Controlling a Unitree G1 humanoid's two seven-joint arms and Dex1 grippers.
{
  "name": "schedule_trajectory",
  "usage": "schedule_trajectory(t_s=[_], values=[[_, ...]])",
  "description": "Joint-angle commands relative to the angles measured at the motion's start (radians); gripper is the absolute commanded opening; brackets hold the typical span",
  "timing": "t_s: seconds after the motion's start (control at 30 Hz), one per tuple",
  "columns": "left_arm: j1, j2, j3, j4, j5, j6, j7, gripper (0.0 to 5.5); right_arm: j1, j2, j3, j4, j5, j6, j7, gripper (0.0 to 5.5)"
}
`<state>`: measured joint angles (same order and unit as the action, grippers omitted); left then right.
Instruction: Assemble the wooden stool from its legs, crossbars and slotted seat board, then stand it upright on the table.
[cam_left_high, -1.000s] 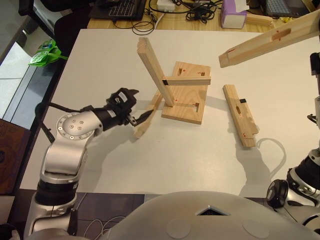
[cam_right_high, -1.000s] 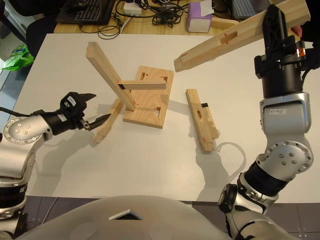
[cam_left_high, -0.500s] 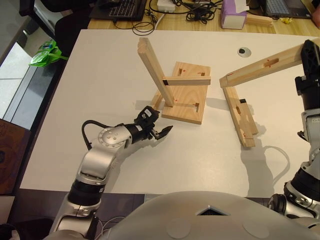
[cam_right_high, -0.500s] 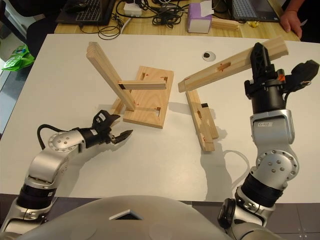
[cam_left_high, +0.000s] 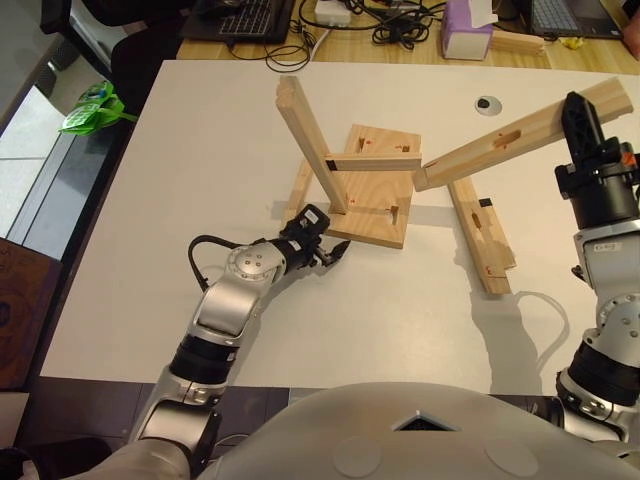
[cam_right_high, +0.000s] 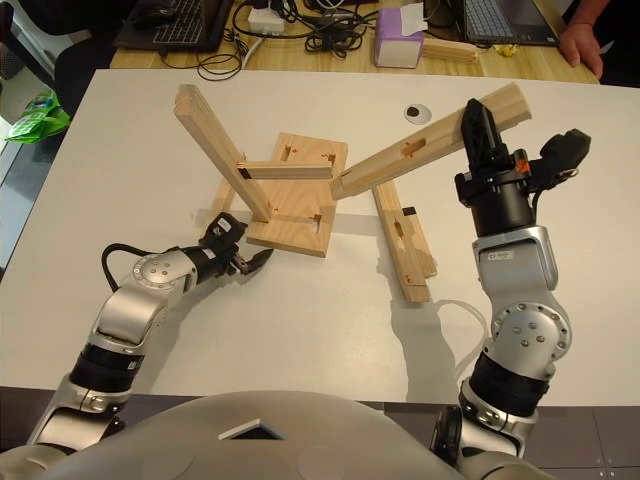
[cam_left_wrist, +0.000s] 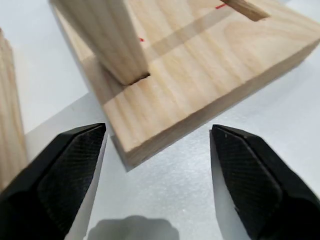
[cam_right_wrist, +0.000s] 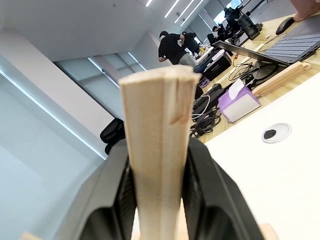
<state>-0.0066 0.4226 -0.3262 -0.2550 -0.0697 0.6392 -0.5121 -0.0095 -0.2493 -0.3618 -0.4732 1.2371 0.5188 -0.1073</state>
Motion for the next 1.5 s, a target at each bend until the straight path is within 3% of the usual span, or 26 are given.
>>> schedule_trajectory(t_s=[0.03, 0.53, 0.73, 1.2, 1.5], values=[[0.05, 0.005, -0.05, -0.071, -0.013, 0.039, -0.027, 3.93, -0.008, -0.024, -0.008, 0.045, -0.031, 0.002, 0.036, 1.03], [-0.006, -0.026, -0.019, -0.037, 0.006, 0.041, 0.027, 3.93, -0.079, -0.073, 0.056, 0.325, -0.2, 0.01, 0.366, 1.02], [0.008, -0.038, -0.018, -0.043, 0.008, 0.034, 0.041, 3.93, -0.125, -0.104, 0.043, 0.347, -0.28, 0.007, 0.379, 1.02], [0.005, -0.07, -0.006, -0.024, 0.007, -0.004, 0.077, 3.93, -0.184, -0.177, 0.132, 0.371, -0.382, 0.073, 0.52, 1.02], [0.007, -0.068, -0.004, -0.024, 0.009, -0.006, 0.071, 3.93, -0.22, -0.18, 0.116, 0.44, -0.478, 0.033, 0.495, 1.02]])
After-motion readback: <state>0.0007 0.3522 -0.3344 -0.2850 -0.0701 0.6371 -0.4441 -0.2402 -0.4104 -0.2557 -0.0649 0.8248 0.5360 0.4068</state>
